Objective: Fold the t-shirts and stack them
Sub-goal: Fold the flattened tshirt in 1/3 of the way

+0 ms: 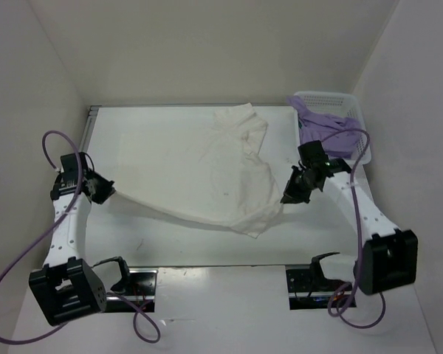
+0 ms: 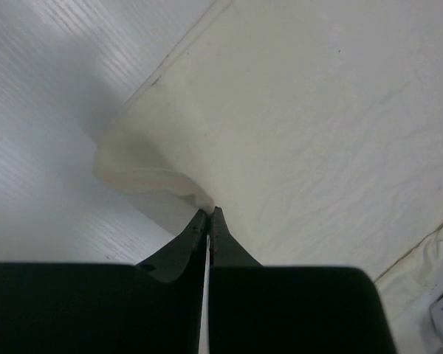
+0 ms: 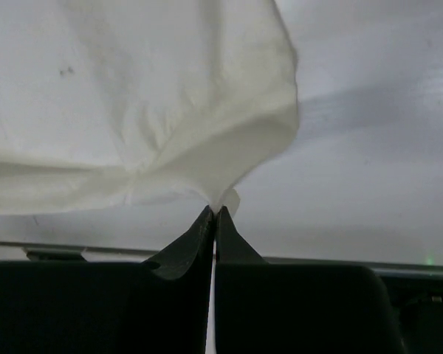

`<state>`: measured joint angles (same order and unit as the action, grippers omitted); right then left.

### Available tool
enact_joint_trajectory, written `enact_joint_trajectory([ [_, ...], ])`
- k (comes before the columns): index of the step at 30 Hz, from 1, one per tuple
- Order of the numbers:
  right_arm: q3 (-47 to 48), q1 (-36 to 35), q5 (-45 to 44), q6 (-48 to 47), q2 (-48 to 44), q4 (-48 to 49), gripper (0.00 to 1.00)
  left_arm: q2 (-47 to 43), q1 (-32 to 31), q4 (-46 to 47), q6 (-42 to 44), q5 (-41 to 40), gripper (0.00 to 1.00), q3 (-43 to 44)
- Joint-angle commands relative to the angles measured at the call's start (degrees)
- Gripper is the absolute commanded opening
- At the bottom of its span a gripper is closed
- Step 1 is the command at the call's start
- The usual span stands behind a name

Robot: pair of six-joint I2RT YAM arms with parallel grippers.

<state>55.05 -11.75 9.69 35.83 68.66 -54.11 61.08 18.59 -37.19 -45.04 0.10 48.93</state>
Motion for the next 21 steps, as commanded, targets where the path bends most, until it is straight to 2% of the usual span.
enact_joint_trajectory([
  [1,9.27,-1.25,-4.5,-1.81,9.01,13.84,0.0,5.35,3.46,9.14,-1.81,2.79,0.0,0.3],
  [6,21.4,-1.79,-5.91,-5.33,24.72,16.14,0.0,13.88,4.09,17.48,-3.92,3.59,0.0,1.34],
  [9,28.96,-1.79,-7.31,-6.56,30.55,16.67,0.0,19.68,4.09,19.17,-4.62,1.75,0.0,3.19],
  [13,40.11,-1.79,-8.99,-8.32,43.27,16.14,0.0,27.05,4.09,21.9,-5.68,0.7,0.0,4.69],
  [19,52.51,-1.79,-8.99,-7.8,51.82,16.23,0.0,32.52,4.09,24.71,-6.91,-0.7,0.0,8.9],
  [20,60.54,-1.79,-8.47,-7.8,58.71,13.44,0.0,34.35,4.09,24.1,-6.91,-1.32,0.0,10.73],
  [21,62.79,-1.79,-8.46,-7.8,59.65,13.41,0.0,34.89,4.09,24.09,-6.91,-1.33,0.03,10.75],
])
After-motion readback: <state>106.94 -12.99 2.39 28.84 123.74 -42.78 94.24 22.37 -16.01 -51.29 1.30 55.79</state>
